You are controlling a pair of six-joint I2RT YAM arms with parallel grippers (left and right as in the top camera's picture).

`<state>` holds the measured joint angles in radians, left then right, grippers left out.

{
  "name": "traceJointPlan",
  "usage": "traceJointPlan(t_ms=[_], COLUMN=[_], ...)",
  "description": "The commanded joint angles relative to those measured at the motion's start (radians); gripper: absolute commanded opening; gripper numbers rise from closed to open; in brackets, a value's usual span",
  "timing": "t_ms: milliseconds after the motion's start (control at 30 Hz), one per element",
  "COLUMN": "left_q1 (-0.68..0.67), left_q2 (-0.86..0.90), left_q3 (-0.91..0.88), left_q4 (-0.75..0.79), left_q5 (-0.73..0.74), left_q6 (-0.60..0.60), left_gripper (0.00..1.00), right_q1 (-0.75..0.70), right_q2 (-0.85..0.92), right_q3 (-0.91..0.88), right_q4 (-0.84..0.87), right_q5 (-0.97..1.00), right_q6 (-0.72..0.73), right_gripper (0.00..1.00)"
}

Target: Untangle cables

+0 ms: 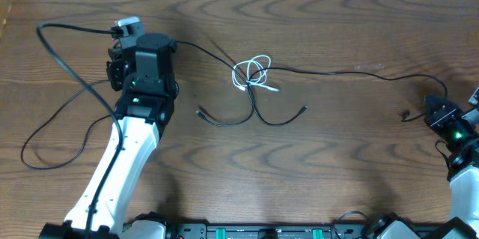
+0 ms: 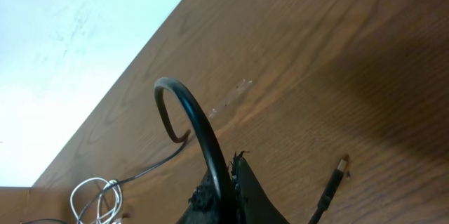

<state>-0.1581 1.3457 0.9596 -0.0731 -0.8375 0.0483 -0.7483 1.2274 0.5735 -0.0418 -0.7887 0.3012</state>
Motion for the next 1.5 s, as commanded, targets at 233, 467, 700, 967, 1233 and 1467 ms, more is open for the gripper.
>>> traceJointPlan(t_ms=[233, 467, 700, 967, 1233, 1467], left_q1=[0.003, 0.003, 0.003, 0.003, 0.003, 0.003], left_q2=[-0.075, -0.116, -0.161, -0.171, -0.171, -0.172], left_q3=[-0.004, -0.004, -0.004, -0.004, -0.004, -0.004], left_q4=[0.008, 0.009, 0.008, 0.008, 0.019, 0.077], left_q5=[-0.019, -0.020, -0.020, -0.019, -0.021, -0.021], left_q6=[-0.159, -0.405, -0.671, -0.808, -0.847, -1.052], left_gripper=[0.08, 0.08, 0.08, 0.08, 0.08, 0.08], right_q1=[0.011, 0.010, 0.010, 0.010, 0.010, 0.010], right_q2=[-0.012, -0.012, -0.012, -0.012, -0.012, -0.012], right_q3=[0.004, 0.004, 0.004, 0.004, 0.004, 0.004], right_q4=[-0.008, -0.008, -0.008, -0.008, -0.008, -0.015], right_q5=[0.000, 0.000, 0.000, 0.000, 0.000, 0.001], right_q6=[-0.030, -0.030, -0.030, -0.030, -0.030, -0.032], right_gripper=[0.01, 0.01, 0.01, 0.01, 0.01, 0.01])
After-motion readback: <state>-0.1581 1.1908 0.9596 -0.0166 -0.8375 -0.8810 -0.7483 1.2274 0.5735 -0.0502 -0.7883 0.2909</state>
